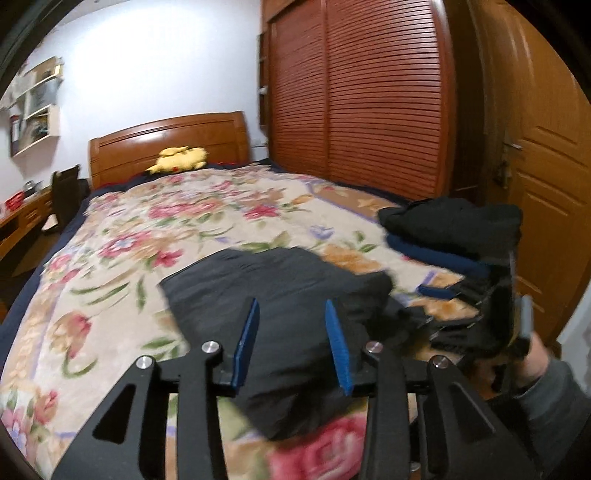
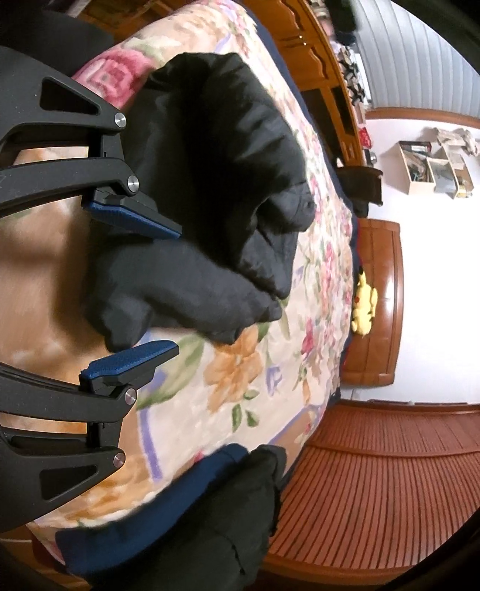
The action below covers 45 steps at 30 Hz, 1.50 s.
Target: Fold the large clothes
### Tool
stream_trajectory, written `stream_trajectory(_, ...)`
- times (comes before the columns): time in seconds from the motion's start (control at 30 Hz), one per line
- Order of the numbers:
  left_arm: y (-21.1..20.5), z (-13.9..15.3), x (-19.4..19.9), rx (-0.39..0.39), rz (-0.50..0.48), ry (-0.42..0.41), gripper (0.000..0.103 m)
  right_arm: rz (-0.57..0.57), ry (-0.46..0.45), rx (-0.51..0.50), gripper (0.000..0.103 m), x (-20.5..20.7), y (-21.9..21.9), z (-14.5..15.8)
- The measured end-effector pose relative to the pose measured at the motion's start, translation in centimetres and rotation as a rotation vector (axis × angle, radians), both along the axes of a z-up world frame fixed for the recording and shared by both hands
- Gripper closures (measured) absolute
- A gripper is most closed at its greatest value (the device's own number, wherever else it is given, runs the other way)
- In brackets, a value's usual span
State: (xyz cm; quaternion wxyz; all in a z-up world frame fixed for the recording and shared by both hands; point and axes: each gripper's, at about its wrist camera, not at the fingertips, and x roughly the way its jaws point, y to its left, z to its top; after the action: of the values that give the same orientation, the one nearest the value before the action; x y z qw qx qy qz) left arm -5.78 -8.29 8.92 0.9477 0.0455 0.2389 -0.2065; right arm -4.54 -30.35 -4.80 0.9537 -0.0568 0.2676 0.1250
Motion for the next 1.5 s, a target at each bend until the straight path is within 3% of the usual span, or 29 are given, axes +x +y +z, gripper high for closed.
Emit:
stream_trajectory(0.27, 6.5, -4.4, 0.6, -0.031, 0.103, 0.043, 0.067, 0.033, -0.053, -0.011, 0.045, -0.3, 2.2, 1.8)
stream_trajectory(0.57, 10.2, -8.1, 0.9, -0.013, 0.159, 0.059, 0.067, 0.054, -0.095, 0.001, 0.045, 1.7, 3.4, 5.9)
stream_trajectory(1.03, 13.3, -11.6, 2.6, -0.048, 0.195, 0.108, 0.067, 0.16, 0.129, -0.125, 0.044, 14.0, 10.7, 7.0)
stream_trajectory(1.07, 13.5, -11.7, 2.6, -0.047, 0.197, 0.11, 0.067, 0.162, 0.166, -0.134, 0.04, 15.0, 11.1, 6.6)
stream_trajectory(1.23, 14.3, -11.6, 2.3, -0.055, 0.197, 0.108, 0.067, 0.2, 0.367, -0.155, 0.039, 17.6, 12.0, 2.7)
stream_trajectory(1.5, 13.9, -11.5, 2.1, -0.06, 0.175, 0.1, 0.067, 0.245, 0.462, -0.108, 0.042, 16.7, 12.5, -0.6)
